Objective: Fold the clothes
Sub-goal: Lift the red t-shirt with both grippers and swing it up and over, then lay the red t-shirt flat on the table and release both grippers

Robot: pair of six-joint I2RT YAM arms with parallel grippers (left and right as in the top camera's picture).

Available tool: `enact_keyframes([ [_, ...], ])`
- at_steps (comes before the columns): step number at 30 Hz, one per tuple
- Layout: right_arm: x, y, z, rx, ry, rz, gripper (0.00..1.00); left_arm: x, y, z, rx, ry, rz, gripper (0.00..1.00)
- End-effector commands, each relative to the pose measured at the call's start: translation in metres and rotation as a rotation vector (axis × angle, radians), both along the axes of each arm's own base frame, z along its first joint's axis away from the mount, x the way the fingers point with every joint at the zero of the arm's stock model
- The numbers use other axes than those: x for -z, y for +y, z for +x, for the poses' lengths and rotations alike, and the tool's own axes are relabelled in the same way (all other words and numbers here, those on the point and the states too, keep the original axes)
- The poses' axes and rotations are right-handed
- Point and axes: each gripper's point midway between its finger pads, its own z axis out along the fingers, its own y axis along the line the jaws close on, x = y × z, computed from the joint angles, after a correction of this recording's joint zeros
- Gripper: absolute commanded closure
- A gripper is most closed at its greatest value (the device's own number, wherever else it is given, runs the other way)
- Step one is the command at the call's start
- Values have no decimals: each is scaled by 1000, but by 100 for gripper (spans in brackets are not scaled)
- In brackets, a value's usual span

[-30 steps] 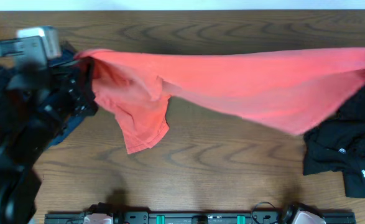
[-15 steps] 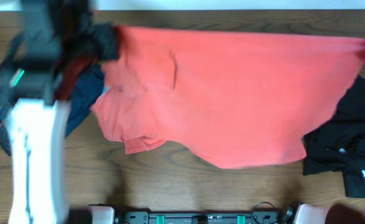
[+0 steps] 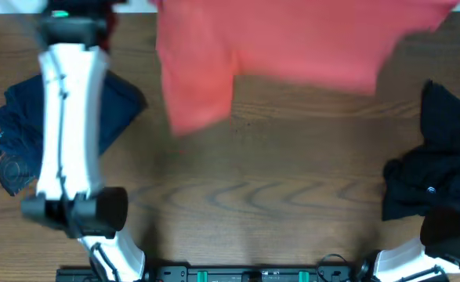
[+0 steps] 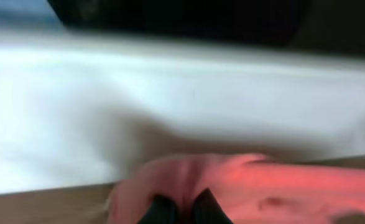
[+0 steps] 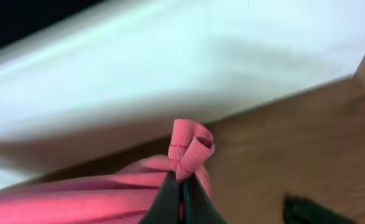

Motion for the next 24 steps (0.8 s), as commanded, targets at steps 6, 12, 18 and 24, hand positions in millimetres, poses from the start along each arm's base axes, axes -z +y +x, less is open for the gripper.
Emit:
enact_keyframes([
  [6, 67, -29, -65, 145, 382, -62, 99, 75, 42, -94, -83, 501, -5, 94],
  [12, 172, -46, -107, 232, 789, -62, 99, 202, 29, -149, -52, 1081, 6, 94],
  [18, 252, -41, -135, 219, 995, -31, 99, 309, 20, -198, 0, 1488, 33, 94],
  [24, 309, -33, -168, 218, 1145, -17, 99, 375, 18, -251, 12, 1712, 32, 94],
])
